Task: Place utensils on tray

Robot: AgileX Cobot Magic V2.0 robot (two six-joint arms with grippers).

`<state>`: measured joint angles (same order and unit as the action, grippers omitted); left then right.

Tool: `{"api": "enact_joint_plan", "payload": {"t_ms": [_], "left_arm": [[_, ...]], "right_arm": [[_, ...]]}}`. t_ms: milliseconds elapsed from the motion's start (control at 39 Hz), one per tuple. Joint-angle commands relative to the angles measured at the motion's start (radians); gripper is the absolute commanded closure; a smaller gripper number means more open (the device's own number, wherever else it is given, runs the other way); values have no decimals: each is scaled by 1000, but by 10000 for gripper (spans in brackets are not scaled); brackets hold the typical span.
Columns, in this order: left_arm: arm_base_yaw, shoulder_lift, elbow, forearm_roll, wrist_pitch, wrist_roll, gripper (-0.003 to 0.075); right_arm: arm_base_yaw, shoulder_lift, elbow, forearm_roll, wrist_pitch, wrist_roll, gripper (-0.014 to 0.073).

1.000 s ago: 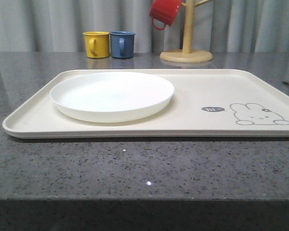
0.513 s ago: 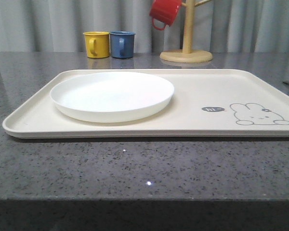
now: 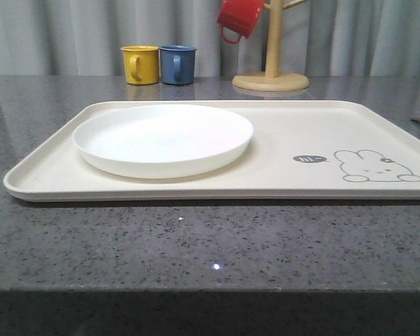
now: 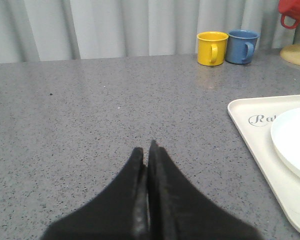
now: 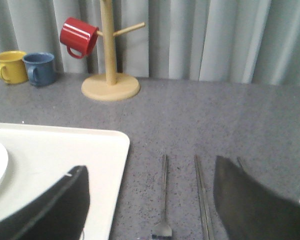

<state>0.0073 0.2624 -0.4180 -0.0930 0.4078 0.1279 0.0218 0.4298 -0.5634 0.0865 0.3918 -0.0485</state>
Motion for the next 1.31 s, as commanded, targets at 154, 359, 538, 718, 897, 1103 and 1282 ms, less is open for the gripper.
{"api": "enact_joint_plan", "payload": {"t_ms": [154,359,538,718,897,1103,1282], "left_arm": [[-5,9,-27,-2,-84,-1,738],[-5,9,-27,-2,-84,-1,738],[-5,9,-27,-2,-84,-1,738],[-5,9,-27,-2,-84,-1,738],[-5,9,-27,-2,-84,-1,738],[-5,9,-27,-2,-82,-1,738],[-5,9,-27,-2,-82,-1,738]], "right_arm": [[-1,394,-283,4,130,0,149],[-2,718,-507,-40,341,76,149],[-2,880,-617,-117,434,128,150],[-5,1059,-709,-132,511,128,150],[-35,1190,-763,-131,573,126,150],[-35,1243,-764,-131,586,108,225],[-35,1243,-764,-131,587,108,385]]}}
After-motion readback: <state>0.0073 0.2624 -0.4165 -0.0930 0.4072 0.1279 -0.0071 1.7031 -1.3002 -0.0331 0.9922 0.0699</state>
